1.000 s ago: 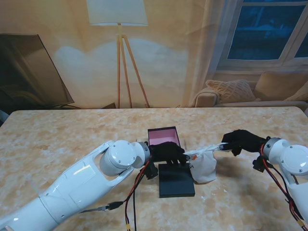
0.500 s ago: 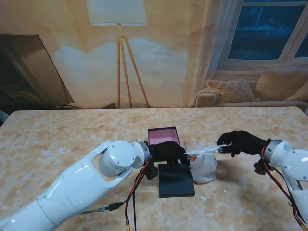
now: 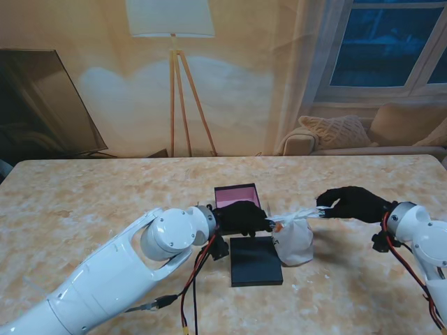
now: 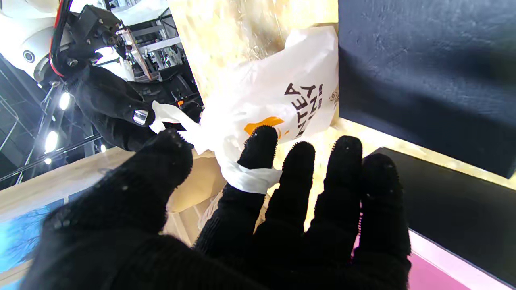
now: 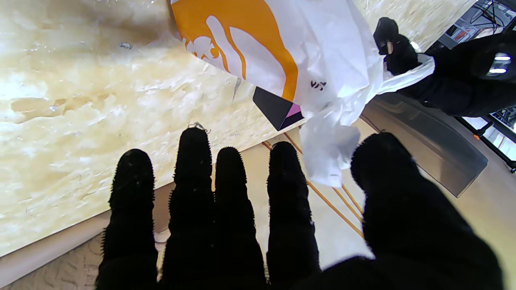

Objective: Pack mini donuts into a plastic bag, tie the opening and put the bag into the gift box

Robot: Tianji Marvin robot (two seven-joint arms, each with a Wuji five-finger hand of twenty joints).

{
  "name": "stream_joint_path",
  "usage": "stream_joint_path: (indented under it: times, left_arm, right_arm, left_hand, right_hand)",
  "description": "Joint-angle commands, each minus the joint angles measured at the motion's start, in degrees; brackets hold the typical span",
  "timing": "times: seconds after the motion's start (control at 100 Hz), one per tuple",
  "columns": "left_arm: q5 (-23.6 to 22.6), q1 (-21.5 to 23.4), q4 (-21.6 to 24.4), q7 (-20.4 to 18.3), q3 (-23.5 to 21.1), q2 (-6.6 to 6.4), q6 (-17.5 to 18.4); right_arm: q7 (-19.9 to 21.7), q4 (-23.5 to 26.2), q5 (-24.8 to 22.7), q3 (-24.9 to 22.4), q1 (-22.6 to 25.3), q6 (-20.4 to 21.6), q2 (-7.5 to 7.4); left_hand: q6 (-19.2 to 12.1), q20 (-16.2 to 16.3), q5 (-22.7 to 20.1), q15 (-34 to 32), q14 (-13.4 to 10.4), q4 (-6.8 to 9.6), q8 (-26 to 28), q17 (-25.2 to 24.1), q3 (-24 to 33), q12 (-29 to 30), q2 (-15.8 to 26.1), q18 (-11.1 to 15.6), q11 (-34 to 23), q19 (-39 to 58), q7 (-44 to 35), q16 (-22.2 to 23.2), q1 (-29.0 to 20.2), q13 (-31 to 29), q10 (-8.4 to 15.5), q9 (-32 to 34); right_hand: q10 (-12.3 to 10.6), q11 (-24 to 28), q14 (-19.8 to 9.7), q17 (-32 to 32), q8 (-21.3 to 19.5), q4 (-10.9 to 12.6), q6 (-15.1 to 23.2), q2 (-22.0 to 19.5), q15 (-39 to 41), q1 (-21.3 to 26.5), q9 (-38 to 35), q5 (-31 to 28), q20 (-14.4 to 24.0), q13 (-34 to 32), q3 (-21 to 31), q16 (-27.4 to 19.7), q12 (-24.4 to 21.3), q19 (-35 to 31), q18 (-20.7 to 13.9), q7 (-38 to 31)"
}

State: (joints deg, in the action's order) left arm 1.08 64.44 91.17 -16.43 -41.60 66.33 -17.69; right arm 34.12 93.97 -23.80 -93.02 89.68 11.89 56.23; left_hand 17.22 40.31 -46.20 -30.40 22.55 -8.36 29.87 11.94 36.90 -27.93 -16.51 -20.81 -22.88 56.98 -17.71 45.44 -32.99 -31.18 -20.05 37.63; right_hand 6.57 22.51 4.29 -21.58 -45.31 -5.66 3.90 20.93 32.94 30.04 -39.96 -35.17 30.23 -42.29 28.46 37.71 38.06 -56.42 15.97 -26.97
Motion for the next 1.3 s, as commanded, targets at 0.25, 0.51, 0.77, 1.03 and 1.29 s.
stream_joint_path:
  times: [0.25, 0.51, 0.77, 1.03, 1.29]
  left_arm:
    - [-2.8, 0.6, 1.5, -0.9, -0.3, -0.13, 1.3]
    - [-8.3, 0.2, 1.6, -0.7, 0.7, -0.85, 4.8]
    - [-10.6, 0.4, 1.9, -0.1, 0.8, -1.10, 7.1]
    - [-10.8, 0.7, 1.3, 0.4, 0.4, -1.07, 9.5]
    - [-11.5, 0.8, 0.9, 0.7, 0.1, -1.17, 10.6]
  right_arm:
    - [-1.3, 0.2, -0.2, -0.5, 0.9, 1.4, 0.71]
    - [-2.4, 0.3, -0.1, -0.7, 1.5, 2.2, 0.91]
    - [-3.9, 0.5, -0.1, -0.6, 2.0, 2.1, 1.26]
    - [-3.5, 0.4, 0.3, -0.2, 2.0, 1.9, 1.20]
    - [-3.2, 0.2, 0.6, 0.3, 1.7, 1.5, 1.19]
  left_hand:
    - [1.8, 4.7, 2.0, -4.6, 0.6, 0.34, -2.1, -0.9, -0.6, 1.0, -0.5, 3.1, 1.3, 6.2, 6.6, 5.0, 3.7, 3.6, -0.9, -6.1]
    - [2.7, 12.3, 8.9, -13.6, -2.0, 0.36, -5.3, -4.0, -1.4, -7.0, -0.1, 6.3, -1.4, 9.3, 10.3, 21.1, 6.3, 6.4, -0.3, -10.9]
    - [4.1, 8.1, 11.0, 0.1, -1.3, 0.48, -8.6, -4.8, -1.4, 0.3, 0.3, 5.4, 5.9, 1.6, 11.2, 8.0, 6.4, 10.1, -1.3, -13.4]
    - [-13.9, -3.2, 7.4, 13.7, -2.0, 0.73, -3.3, -8.0, -3.9, 5.7, 1.9, 4.4, 9.5, -13.5, 2.6, -9.3, 4.3, 14.0, 0.5, -13.7]
    - [-12.1, -6.7, 12.7, 16.2, -2.1, 1.02, -4.7, -9.2, -4.5, 7.6, 2.2, 3.6, 11.2, -16.2, 3.3, -12.7, 4.1, 15.2, 0.3, -14.9]
  right_hand:
    - [1.1, -2.6, 0.7, 1.2, 1.3, 1.9, -0.7, -2.5, -3.7, -0.7, 1.7, 2.8, 1.5, 1.1, -1.7, -2.6, -2.1, 0.5, 1.1, 2.3]
    - [1.9, -2.9, 1.0, 1.7, 3.4, 1.9, -3.7, -3.9, -4.5, -0.6, 2.2, 3.7, 1.6, 1.5, -3.1, -3.0, -2.5, 0.7, 1.3, 5.1]
    - [2.5, -2.9, 1.1, 2.1, 4.4, 2.0, -5.5, -5.1, -5.1, -0.3, 2.2, 4.2, 1.6, 1.6, -4.1, -3.3, -2.6, 0.9, 1.6, 6.5]
    - [2.2, -2.9, 1.2, 2.2, 4.5, 2.2, -2.3, -5.7, -5.0, 0.3, 2.4, 6.8, 1.6, 1.6, -5.1, -3.2, -2.6, 0.9, 1.6, 6.9]
    - [1.9, -2.3, 1.2, 2.2, 4.1, 2.3, -2.7, -6.0, -4.3, 0.7, 2.0, 6.6, 1.7, 1.5, -5.8, -2.7, -2.0, 0.9, 1.7, 5.8]
